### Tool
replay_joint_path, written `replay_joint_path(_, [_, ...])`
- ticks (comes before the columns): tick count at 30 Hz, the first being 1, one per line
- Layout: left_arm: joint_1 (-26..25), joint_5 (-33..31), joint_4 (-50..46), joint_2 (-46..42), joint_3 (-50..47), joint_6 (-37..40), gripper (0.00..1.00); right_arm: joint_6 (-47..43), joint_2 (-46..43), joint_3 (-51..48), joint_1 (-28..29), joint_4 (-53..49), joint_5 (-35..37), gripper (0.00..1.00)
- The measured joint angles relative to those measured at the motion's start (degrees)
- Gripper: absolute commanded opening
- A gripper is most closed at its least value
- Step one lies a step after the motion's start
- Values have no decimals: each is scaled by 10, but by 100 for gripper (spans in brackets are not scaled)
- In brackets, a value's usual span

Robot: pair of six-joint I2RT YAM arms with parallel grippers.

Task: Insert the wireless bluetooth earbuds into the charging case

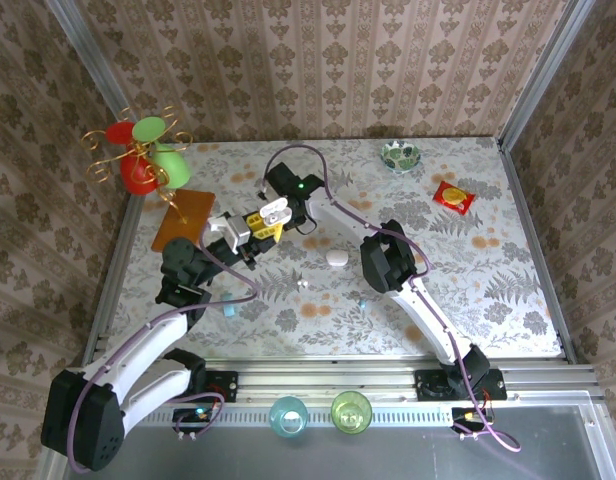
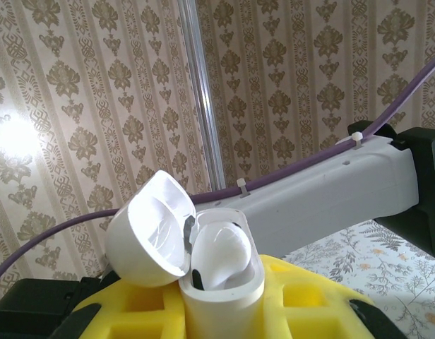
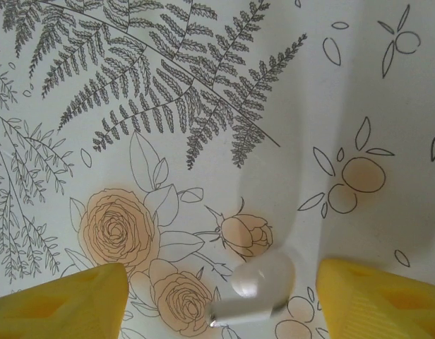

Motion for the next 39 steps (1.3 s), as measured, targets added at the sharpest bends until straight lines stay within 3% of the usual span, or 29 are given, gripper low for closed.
replay_joint_path(6, [0, 0, 0, 10, 0, 8, 0, -9, -26, -53, -1, 23, 7, 60])
replay_joint_path(14, [0, 0, 5, 25, 0, 8, 0, 20, -21, -40, 0, 21, 13, 60])
replay_joint_path(23, [0, 0, 10, 30, 0, 8, 0, 63, 14, 13, -1, 22, 13, 45])
replay_joint_path(39, [0, 0, 13, 29, -1, 8, 0, 65, 23, 24, -2, 24, 16, 20])
